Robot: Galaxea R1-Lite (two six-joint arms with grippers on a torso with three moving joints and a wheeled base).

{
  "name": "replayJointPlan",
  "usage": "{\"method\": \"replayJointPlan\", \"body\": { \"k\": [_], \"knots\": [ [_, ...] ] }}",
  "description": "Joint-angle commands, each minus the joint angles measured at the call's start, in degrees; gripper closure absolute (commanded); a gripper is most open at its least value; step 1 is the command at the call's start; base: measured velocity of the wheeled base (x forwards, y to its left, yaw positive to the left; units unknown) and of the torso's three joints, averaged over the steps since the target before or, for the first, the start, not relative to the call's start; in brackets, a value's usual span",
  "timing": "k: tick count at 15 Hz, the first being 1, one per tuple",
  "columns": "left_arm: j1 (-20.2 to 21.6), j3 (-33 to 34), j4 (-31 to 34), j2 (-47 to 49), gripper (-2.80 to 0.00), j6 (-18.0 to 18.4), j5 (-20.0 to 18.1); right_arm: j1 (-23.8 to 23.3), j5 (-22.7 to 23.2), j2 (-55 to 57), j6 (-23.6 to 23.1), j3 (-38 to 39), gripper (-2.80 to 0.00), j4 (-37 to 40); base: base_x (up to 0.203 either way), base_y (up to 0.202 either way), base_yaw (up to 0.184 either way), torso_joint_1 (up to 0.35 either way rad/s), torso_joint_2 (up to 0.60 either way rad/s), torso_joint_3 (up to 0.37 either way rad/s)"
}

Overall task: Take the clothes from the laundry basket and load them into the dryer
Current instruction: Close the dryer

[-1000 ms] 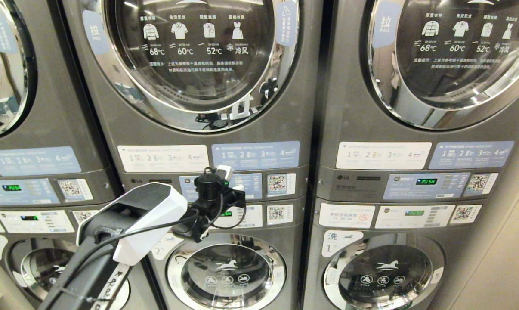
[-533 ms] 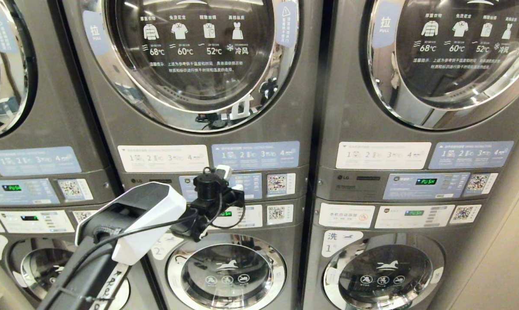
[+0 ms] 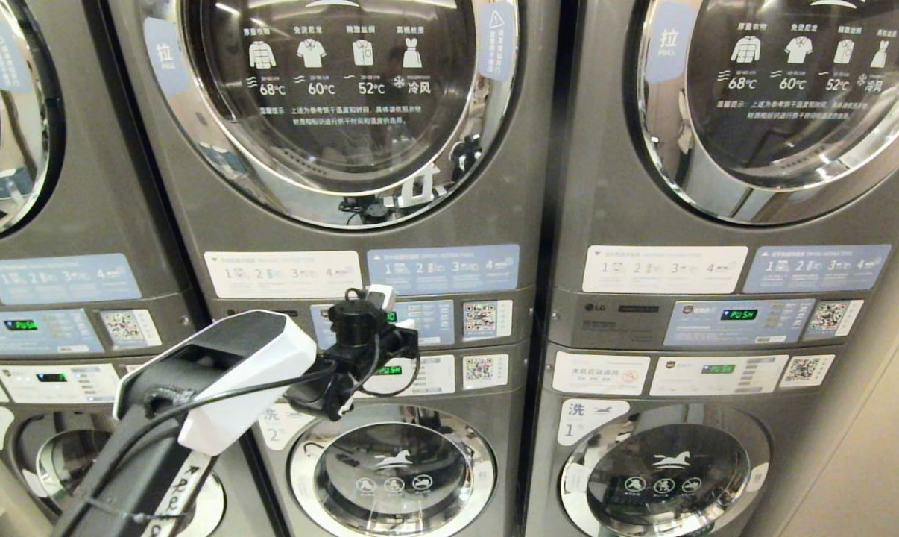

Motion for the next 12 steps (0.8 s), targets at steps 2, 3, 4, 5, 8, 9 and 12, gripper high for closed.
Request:
{"method": "replayJointPlan", "body": {
  "k": [2,3,4,5,8,9,12],
  "knots": [
    [-0.4,9.2,-4.7,-4.7,0.00,0.0,-0.3,0.0,0.0,0.0,0.0,0.0,0.00,0.0,0.000,0.000,0.000,0.000,0.00,0.000],
    [-0.5,11.7,-6.9,-5.2,0.00,0.0,-0.3,0.0,0.0,0.0,0.0,0.0,0.00,0.0,0.000,0.000,0.000,0.000,0.00,0.000],
    [-0.6,13.2,-9.0,-5.2,0.00,0.0,-0.4,0.0,0.0,0.0,0.0,0.0,0.00,0.0,0.000,0.000,0.000,0.000,0.00,0.000],
    [-0.9,12.8,-9.4,-4.6,0.00,0.0,-0.4,0.0,0.0,0.0,0.0,0.0,0.00,0.0,0.000,0.000,0.000,0.000,0.00,0.000],
    [-1.0,11.1,-9.3,-1.9,0.00,-0.2,-0.5,0.0,0.0,0.0,0.0,0.0,0.00,0.0,0.000,0.000,0.000,0.000,0.00,0.000],
    [-1.0,9.8,-9.1,-0.9,0.00,-0.3,-0.5,0.0,0.0,0.0,0.0,0.0,0.00,0.0,0.000,0.000,0.000,0.000,0.00,0.000],
    [-1.0,5.2,-7.3,1.3,0.00,-0.3,-0.6,0.0,0.0,0.0,0.0,0.0,0.00,0.0,0.000,0.000,0.000,0.000,0.00,0.000]
  ]
}}
